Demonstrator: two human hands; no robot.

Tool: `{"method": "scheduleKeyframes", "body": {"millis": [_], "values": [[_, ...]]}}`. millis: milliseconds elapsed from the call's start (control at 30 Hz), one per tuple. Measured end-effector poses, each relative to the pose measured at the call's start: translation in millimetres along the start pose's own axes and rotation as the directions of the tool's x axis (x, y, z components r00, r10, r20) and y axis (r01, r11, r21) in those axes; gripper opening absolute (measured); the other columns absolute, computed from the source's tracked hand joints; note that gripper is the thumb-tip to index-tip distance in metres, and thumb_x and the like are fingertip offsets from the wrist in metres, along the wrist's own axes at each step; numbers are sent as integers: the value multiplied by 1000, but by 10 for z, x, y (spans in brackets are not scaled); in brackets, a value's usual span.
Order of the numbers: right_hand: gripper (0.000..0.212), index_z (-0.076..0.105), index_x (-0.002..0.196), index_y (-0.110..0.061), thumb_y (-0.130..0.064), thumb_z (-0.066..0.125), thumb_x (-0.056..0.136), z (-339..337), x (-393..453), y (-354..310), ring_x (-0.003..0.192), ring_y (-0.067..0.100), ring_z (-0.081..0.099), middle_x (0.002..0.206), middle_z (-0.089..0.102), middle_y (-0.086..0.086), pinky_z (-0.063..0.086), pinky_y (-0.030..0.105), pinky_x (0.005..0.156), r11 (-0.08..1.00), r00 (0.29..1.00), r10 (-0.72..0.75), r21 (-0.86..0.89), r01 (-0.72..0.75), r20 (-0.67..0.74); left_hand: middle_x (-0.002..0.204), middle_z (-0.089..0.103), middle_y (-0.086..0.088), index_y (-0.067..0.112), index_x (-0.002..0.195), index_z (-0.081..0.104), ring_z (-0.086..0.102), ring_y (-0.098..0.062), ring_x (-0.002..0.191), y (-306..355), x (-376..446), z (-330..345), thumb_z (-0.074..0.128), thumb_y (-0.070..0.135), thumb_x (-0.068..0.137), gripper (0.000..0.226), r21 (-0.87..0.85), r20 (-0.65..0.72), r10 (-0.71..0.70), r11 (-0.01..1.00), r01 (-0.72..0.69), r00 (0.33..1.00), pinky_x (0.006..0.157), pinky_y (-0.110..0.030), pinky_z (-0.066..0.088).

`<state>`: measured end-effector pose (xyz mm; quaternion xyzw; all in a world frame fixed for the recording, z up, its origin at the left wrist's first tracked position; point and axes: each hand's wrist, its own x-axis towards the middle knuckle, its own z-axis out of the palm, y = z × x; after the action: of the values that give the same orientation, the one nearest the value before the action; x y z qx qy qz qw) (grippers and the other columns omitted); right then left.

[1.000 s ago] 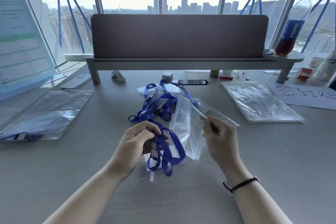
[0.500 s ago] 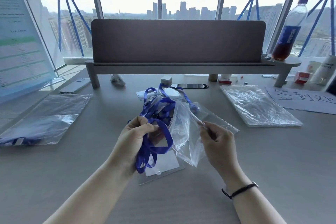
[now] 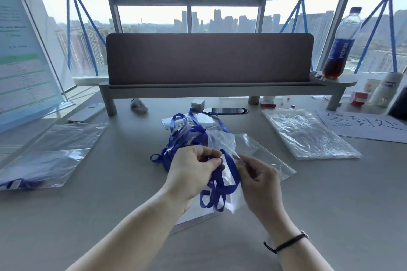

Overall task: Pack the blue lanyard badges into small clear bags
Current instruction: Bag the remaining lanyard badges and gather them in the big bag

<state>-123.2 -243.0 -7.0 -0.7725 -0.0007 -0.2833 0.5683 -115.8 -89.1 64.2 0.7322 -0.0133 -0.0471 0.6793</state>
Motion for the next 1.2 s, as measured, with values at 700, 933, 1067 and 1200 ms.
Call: {"method": "scheduleKeyframes", "body": {"millis": [700, 933, 1067, 1200], "values": [[37, 75, 105, -30, 0, 58, 93, -45, 11, -40, 47, 11, 44, 54, 60, 4, 39, 24, 49, 983, 998, 48, 178, -38, -50, 110, 65, -19, -12, 121, 57, 64, -29, 100, 48, 404, 292, 41, 12, 106, 33, -258, 403, -259, 888, 380, 878, 97, -43, 52], [35, 75, 102, -34, -4, 59, 94, -20, 41, 14, 48, 17, 38, 53, 51, -3, 35, 32, 50, 979, 992, 108, 177, -96, -60, 115, 74, -15, 1, 118, 69, 69, -26, 111, 86, 344, -235, 52, 16, 102, 27, -200, 289, -120, 963, 182, 950, 100, -39, 53], [30, 75, 110, -28, -7, 59, 96, -3, 31, 28, 50, 20, 37, 52, 48, -5, 33, 31, 50, 979, 991, 131, 157, -127, -19, 86, 77, -9, 10, 92, 76, 69, -16, 74, -147, 311, -535, 67, 21, 95, 14, 201, 71, -15, 980, 0, 997, 76, -34, 59], [30, 74, 110, -32, -9, 59, 97, 22, 17, 28, 51, 20, 38, 52, 48, -3, 35, 32, 51, 985, 993, 119, 129, -118, 7, 91, 71, 14, 31, 97, 71, 65, 1, 84, -407, 239, -766, 82, 60, 65, 45, 735, 157, -73, 675, -67, 985, 81, -22, 52]]}}
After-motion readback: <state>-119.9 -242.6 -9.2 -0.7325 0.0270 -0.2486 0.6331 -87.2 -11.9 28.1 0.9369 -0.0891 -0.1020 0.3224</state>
